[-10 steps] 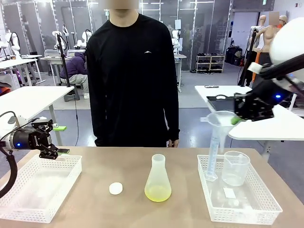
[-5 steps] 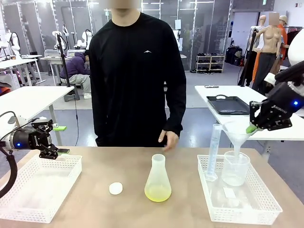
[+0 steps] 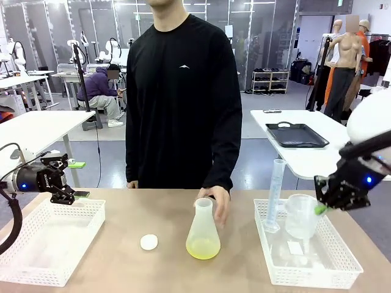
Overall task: Prepare the solutions needed for the experiment.
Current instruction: Once the solution is in the Big flask , pick up the Plastic Funnel and place it back into the right Organizing basket.
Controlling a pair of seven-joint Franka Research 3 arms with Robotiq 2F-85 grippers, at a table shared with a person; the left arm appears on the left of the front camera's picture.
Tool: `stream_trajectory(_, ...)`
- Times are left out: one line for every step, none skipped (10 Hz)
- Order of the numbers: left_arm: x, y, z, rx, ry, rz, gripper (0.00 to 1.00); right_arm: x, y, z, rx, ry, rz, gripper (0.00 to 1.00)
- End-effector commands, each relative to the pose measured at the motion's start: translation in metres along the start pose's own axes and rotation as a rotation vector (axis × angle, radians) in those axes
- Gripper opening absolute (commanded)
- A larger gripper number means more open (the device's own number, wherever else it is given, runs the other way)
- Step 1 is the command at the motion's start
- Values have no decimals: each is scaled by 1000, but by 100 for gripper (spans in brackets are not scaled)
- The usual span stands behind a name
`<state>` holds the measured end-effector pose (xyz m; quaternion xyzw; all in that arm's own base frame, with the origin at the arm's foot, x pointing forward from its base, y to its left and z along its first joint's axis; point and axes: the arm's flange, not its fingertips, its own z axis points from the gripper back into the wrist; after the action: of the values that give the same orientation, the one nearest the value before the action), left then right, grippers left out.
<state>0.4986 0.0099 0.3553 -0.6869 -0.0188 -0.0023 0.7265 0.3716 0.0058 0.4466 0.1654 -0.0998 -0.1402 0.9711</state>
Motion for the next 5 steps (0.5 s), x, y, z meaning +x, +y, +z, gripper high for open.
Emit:
stream_trajectory(0,-2,0,-6,11,7,100,-4,-7,-14,-31,-18,-28,0)
stream_trajectory(0,-2,0,-6,11,7,100,-4,-9,-21,-58,-33,-43,0)
stream_trajectory(0,-2,0,-6,11,7,100,-4,-8,-25,-63,-13,-39,7)
stream_trajectory(0,-2,0,-6,11,7,100,-2,-7,-28,-70,-5,-35,23)
stream_trajectory(0,-2,0,-6,11,7,100,1,-5,-31,-70,-12,-34,27)
